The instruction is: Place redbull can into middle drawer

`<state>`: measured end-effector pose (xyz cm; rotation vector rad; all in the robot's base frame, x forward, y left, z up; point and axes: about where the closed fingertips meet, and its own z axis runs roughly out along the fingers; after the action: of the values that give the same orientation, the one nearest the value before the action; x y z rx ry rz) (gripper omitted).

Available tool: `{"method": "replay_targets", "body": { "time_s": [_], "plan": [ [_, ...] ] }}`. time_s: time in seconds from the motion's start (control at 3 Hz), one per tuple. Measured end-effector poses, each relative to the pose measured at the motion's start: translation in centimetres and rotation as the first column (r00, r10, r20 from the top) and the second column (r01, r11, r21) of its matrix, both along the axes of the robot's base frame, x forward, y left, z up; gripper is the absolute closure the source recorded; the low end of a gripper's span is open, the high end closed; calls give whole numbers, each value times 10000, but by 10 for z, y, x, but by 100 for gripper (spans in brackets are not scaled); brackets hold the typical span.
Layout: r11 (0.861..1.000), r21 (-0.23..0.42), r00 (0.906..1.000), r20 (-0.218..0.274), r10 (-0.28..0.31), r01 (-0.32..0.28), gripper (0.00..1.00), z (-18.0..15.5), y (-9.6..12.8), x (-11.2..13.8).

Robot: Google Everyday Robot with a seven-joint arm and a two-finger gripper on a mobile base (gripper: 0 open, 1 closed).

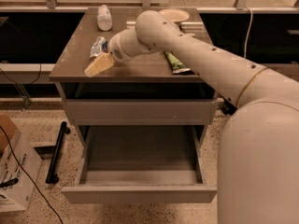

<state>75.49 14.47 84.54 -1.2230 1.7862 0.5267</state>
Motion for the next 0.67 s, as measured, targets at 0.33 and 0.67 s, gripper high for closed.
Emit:
{"method": "replay_targets", "body": {
  "time_s": [0.33, 0.67],
  "plan": [
    [9997, 163, 9997, -173, 158, -156, 0, -4, 15, 14],
    [9990, 371, 9990, -345, 279, -267, 0, -8, 30, 24]
  ]
}}
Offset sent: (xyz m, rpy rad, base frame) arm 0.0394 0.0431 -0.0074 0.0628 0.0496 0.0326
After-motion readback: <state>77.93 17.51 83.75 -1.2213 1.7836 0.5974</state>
